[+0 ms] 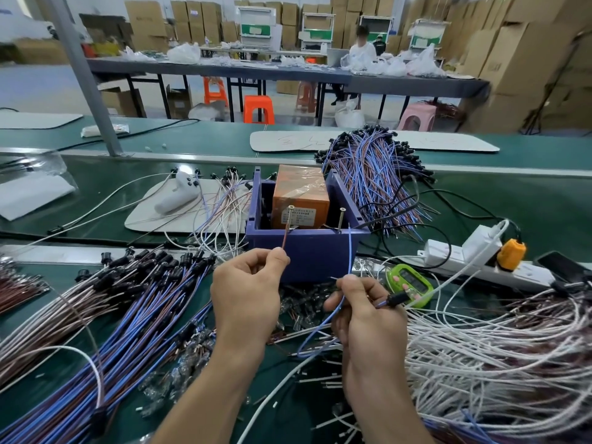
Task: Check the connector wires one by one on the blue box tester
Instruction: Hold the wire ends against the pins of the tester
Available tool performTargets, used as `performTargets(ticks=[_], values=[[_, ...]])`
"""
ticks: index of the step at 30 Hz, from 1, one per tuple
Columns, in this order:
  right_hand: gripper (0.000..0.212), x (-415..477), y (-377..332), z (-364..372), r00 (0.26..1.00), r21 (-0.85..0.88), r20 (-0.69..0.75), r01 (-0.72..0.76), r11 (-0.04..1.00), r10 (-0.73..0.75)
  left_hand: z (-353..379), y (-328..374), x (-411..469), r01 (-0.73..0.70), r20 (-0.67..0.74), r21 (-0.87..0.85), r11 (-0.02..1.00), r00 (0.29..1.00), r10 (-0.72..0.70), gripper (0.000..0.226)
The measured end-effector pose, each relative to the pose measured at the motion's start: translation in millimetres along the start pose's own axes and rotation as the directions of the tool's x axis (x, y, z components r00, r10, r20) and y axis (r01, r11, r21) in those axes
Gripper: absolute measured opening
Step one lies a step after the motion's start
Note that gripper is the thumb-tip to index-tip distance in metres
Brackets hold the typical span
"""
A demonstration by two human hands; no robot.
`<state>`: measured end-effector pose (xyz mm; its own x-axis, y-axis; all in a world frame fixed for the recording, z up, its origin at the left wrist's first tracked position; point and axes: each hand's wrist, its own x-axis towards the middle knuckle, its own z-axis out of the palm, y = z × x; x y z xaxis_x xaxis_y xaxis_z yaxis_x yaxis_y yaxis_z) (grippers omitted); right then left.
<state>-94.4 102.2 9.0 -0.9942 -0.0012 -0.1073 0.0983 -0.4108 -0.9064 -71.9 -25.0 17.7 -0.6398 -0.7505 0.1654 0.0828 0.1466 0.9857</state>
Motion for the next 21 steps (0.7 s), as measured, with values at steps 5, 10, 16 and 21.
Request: performTargets(ticks=[5, 10, 16, 21], values=[[0.021, 0.4, 0.1, 0.2, 1.0, -0.009, -0.002, 0.004, 1.0, -0.004, 0.4, 0.2, -0.1, -0.004, 0.0, -0.01, 1.0, 1.0, 0.004, 0.018], [0.019, 1.6, 1.5, 0.2, 1.0, -0.024, -0.014, 0.003, 1.0, -0.003, 0.8, -0.8, -0.1, -0.011, 0.008, -0.027, 1.0, 1.0, 0.011, 0.019], [0.018, 1.9, 2.4, 1.9, 1.0, -0.045, -0.024, 0.006, 0.999, -0.007, 2.7, -3.8, 0.0, -0.006, 0.021, -0.054, 0.999, 1.0, 0.007, 0.017], [0.023, 1.4, 0.5, 2.1, 1.0, -0.051, -0.01, -0.02, 0.998, 0.019, 2.1, -4.5, 2.2, -0.029, 0.014, -0.046, 0.999, 0.999, 0.03, 0.017]])
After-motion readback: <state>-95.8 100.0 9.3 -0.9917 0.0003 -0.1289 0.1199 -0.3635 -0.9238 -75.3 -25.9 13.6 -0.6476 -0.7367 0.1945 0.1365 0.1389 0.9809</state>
